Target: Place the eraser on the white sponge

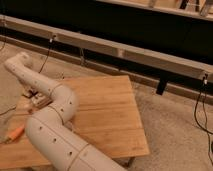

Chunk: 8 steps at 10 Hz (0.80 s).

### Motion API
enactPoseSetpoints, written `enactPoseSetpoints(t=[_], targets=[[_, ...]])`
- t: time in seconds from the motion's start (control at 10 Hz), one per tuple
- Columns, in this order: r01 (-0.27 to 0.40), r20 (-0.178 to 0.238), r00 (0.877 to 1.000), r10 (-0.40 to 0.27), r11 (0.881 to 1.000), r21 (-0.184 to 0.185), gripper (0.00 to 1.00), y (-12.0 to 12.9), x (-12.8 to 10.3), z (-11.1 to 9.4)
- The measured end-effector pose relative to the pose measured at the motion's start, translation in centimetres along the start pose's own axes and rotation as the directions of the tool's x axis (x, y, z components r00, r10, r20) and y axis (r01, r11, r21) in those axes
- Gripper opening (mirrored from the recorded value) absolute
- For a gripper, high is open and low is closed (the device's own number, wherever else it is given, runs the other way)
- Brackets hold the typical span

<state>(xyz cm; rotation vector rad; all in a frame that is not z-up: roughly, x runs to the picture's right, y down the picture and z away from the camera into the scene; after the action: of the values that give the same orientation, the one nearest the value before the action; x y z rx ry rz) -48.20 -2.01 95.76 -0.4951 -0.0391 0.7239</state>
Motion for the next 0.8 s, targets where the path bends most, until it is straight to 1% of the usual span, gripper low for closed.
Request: enactPoseSetpoints(t=[0.3, 0.5, 0.8], targets=[[0.012, -0.001, 1.0, -0.012, 1.0, 0.003, 0.0, -0.04, 0.02, 0.03], [0.021, 0.007, 1.0, -0.021, 1.0, 0.009, 0.0, -0.26, -0.19, -0.06], [0.032, 0.015, 0.999, -0.032, 0.999, 0.019, 0.0, -0.51, -0.29, 0.33]])
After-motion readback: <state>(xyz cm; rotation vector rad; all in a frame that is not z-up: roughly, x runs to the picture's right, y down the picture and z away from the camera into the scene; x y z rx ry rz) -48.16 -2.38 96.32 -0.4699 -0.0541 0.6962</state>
